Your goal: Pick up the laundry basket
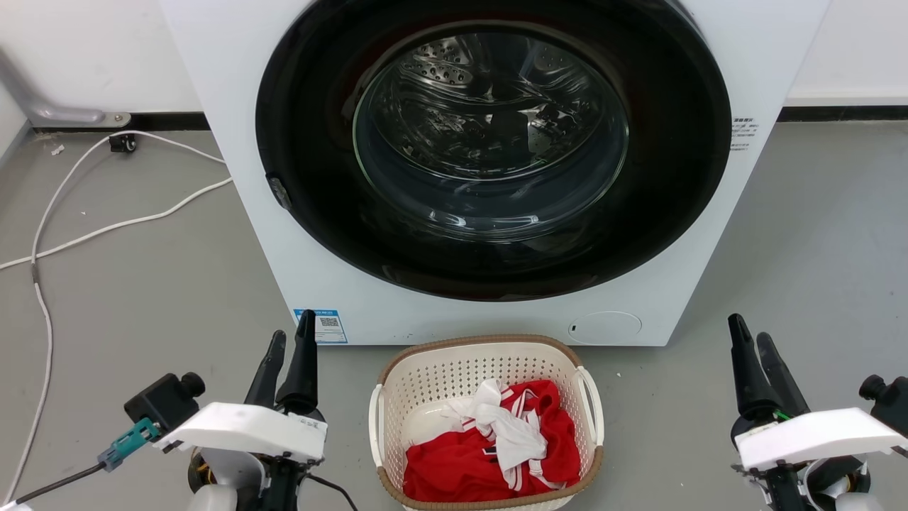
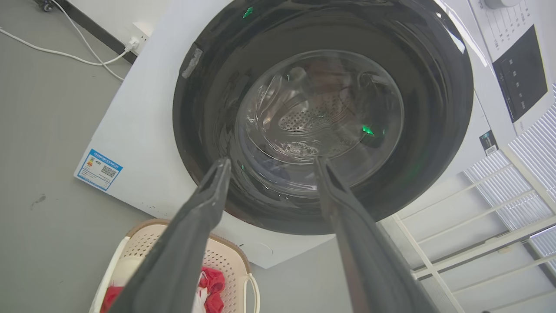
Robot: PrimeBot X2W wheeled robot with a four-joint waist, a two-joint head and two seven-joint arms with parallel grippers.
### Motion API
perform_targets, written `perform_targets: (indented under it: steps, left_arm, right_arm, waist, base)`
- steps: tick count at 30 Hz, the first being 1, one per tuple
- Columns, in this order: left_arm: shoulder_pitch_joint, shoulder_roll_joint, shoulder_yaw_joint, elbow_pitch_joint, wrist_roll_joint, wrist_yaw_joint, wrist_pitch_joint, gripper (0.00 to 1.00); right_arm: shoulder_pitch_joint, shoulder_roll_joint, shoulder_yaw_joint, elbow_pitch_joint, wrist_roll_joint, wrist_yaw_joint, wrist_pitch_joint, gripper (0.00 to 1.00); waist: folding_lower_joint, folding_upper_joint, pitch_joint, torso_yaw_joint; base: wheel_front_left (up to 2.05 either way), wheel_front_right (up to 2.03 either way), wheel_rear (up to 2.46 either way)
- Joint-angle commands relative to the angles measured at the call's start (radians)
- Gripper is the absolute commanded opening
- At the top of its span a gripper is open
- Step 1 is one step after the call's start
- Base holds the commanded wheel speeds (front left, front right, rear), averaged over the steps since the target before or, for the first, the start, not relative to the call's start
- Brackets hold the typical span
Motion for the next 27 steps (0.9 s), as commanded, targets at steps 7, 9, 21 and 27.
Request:
perform_targets:
  steps: [7,9,21,27]
  left_arm:
    - [-0.034,0.005,-0.024,0.0,0.148,0.016,-0.029,1.0]
    - [-0.036,0.008,-0.03,0.005,0.183,0.022,-0.035,1.0]
    - [-0.051,0.017,-0.068,0.03,0.358,0.056,-0.072,1.0]
    - [-0.056,0.019,-0.084,0.037,0.423,0.067,-0.087,1.0]
  right_arm:
    - [-0.023,-0.001,0.007,-0.01,-0.157,0.0,-0.023,1.0]
    - [-0.025,-0.001,0.008,-0.006,-0.196,0.0,-0.026,1.0]
    - [-0.033,-0.001,0.007,0.016,-0.378,0.0,-0.06,1.0]
    - [-0.039,-0.001,0.01,0.025,-0.444,0.0,-0.075,1.0]
  waist:
    - [-0.0001,-0.0001,-0.001,0.001]
    - [-0.0001,-0.0001,-0.001,0.002]
    - [-0.0001,-0.0001,-0.003,0.006]
    - [-0.0001,-0.0001,-0.003,0.008]
  base:
    - [0.0,0.0,0.0]
    - [0.0,0.0,0.0]
    - [0.0,0.0,0.0]
    - [0.0,0.0,0.0]
